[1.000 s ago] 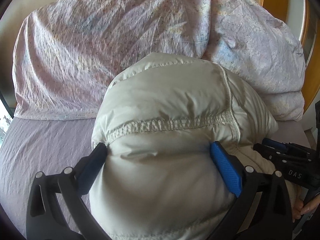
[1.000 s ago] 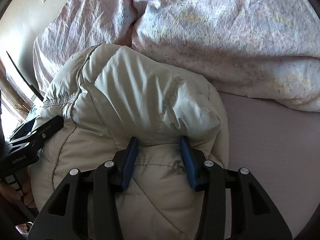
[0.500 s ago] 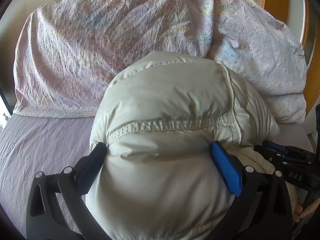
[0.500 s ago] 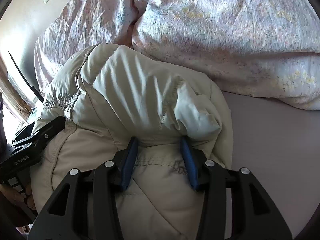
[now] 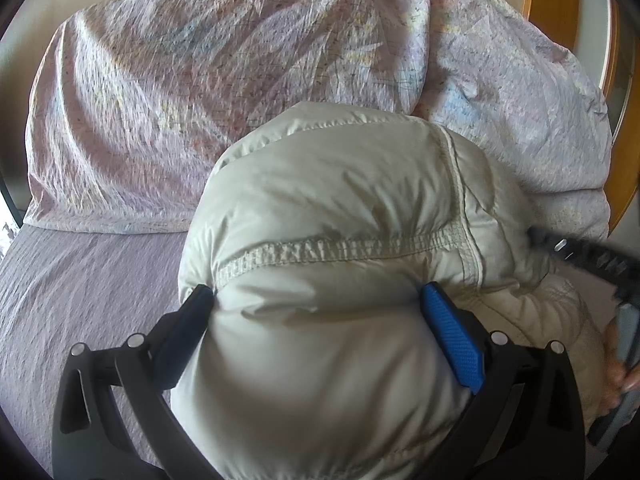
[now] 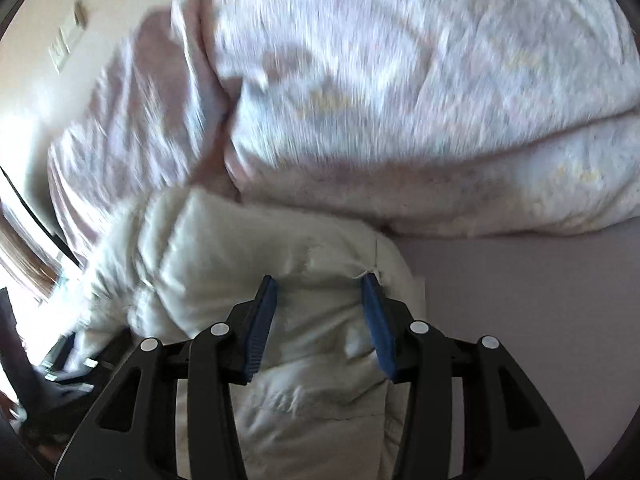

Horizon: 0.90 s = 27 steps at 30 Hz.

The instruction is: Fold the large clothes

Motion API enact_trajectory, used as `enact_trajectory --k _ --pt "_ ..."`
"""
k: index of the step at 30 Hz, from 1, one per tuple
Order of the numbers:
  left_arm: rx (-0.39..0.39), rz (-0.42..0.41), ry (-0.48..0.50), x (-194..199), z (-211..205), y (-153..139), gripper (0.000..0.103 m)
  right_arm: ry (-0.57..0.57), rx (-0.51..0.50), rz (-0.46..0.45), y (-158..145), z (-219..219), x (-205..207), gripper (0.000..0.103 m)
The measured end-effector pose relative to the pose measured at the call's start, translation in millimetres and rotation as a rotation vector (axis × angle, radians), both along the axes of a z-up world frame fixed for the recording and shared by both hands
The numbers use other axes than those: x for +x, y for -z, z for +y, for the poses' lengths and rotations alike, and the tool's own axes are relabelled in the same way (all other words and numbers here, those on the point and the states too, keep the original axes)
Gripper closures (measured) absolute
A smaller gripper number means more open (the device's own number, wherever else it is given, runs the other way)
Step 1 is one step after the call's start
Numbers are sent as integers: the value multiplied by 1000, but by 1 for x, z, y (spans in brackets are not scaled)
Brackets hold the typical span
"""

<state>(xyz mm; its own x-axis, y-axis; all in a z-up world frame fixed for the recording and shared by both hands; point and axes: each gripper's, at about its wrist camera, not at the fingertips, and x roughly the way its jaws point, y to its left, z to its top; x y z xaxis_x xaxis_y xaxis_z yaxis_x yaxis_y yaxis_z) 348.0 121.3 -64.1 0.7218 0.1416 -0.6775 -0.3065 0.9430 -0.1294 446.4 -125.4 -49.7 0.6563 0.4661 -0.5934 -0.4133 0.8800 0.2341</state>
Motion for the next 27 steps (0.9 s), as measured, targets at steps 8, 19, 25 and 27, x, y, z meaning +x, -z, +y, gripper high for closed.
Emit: enact_trajectory --k 8,19,25,27 --pt "9 -13 -9 -1 -2 -1 2 -5 9 -28 27 13 10 56" --pt "19 -27 -10 1 -3 0 2 -4 29 -73 34 14 9 55" --pt "21 -25 -8 0 -3 1 2 -1 23 -83 39 6 3 56" --pt "26 -21 -5 0 -3 0 2 2 8 -83 38 5 2 55"
